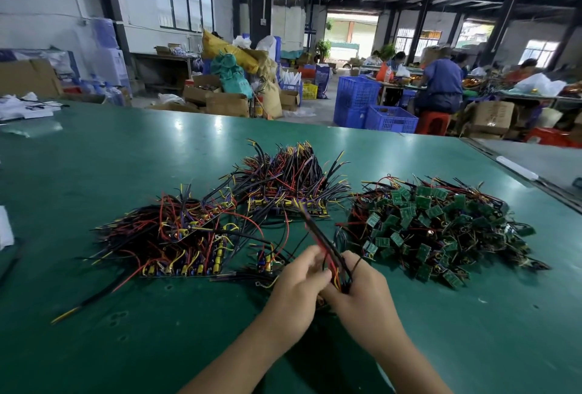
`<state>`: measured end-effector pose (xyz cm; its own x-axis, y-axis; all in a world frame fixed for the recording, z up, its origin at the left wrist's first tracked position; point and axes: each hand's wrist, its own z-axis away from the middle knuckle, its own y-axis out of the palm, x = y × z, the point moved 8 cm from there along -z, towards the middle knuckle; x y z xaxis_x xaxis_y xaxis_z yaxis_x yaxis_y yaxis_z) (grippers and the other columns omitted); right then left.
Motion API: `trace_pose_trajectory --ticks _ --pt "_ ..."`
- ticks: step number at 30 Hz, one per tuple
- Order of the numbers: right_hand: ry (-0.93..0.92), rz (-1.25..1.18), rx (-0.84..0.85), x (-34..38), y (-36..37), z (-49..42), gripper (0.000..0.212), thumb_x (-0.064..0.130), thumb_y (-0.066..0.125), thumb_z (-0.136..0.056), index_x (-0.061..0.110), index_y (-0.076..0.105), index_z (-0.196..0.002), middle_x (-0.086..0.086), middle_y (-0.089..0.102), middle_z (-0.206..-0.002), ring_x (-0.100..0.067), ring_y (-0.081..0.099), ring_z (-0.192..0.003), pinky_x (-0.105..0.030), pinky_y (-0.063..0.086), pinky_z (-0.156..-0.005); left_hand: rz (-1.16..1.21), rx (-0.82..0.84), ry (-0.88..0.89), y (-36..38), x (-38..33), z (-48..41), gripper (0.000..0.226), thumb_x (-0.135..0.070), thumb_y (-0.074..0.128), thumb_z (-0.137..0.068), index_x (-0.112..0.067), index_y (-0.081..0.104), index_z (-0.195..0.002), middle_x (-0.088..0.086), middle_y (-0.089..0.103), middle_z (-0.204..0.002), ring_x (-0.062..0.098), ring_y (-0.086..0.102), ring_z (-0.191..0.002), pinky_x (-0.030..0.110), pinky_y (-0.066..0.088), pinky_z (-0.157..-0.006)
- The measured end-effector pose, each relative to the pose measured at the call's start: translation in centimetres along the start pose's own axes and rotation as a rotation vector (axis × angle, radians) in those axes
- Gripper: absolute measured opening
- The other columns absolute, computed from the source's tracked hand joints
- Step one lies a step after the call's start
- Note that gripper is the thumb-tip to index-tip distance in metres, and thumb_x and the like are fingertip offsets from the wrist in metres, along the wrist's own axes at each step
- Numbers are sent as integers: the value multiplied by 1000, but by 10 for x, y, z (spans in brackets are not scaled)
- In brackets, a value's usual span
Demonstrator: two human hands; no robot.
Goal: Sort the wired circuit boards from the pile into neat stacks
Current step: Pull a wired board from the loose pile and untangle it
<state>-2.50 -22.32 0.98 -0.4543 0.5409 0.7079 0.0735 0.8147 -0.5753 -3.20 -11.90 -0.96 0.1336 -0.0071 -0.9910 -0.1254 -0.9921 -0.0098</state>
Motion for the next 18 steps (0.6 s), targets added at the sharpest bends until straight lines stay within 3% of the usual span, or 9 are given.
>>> trace_pose_trajectory --ticks 2,5,8,10,13,16,18 --pt "-9 15 29 1 2 0 16 23 64 -76 28 50 -71 5 49 -59 -8 44 -54 -21 31 -49 267 -8 -18 -2 -3 -2 40 -17 57 -76 -38 66 -109 -9 69 -116 10 59 -118 31 40 -105" --pt "-8 12 129 0 11 2 9 25 56 -72 19 50 -74 -2 49 -55 -15 40 -48 -36 34 -50 426 -33 -3 -13 -7 -4 61 -11 69 -71 -25 47 -126 3 70 -116 15 62 -115 34 43 -101" --pt "-34 -10 164 6 14 3 4 33 53 -71 31 55 -69 7 52 -51 -11 41 -44 -27 31 -45 350 7 20 -10 -10 -1 77 -2 77 -64 -21 43 -130 7 72 -109 18 67 -106 28 50 -88" --pt "-14 -37 186 8 14 4 9 31 54 -69 38 55 -63 14 56 -51 -7 44 -43 -20 32 -44 269 31 59 -4 -12 3 89 -1 80 -62 -30 36 -133 6 73 -106 16 68 -101 22 51 -82" --pt "59 5 228 0 17 3 11 22 55 -65 32 51 -67 8 57 -54 -9 46 -46 -28 38 -44 127 -5 116 2 -13 5 102 -11 82 -65 -43 19 -139 1 73 -105 10 66 -100 20 50 -82" --pt "6 126 293 5 22 2 18 24 46 -69 20 61 -78 -2 60 -63 -21 54 -57 -41 48 -53 22 -98 132 -2 -11 4 90 -16 73 -81 -38 13 -144 -6 74 -104 5 63 -109 26 46 -95" --pt "-14 111 303 8 23 2 25 24 44 -72 8 62 -81 -9 63 -67 -27 56 -61 -48 47 -58 31 -94 121 -2 -8 2 65 -8 63 -91 -33 26 -140 -8 74 -105 4 62 -111 24 46 -96"
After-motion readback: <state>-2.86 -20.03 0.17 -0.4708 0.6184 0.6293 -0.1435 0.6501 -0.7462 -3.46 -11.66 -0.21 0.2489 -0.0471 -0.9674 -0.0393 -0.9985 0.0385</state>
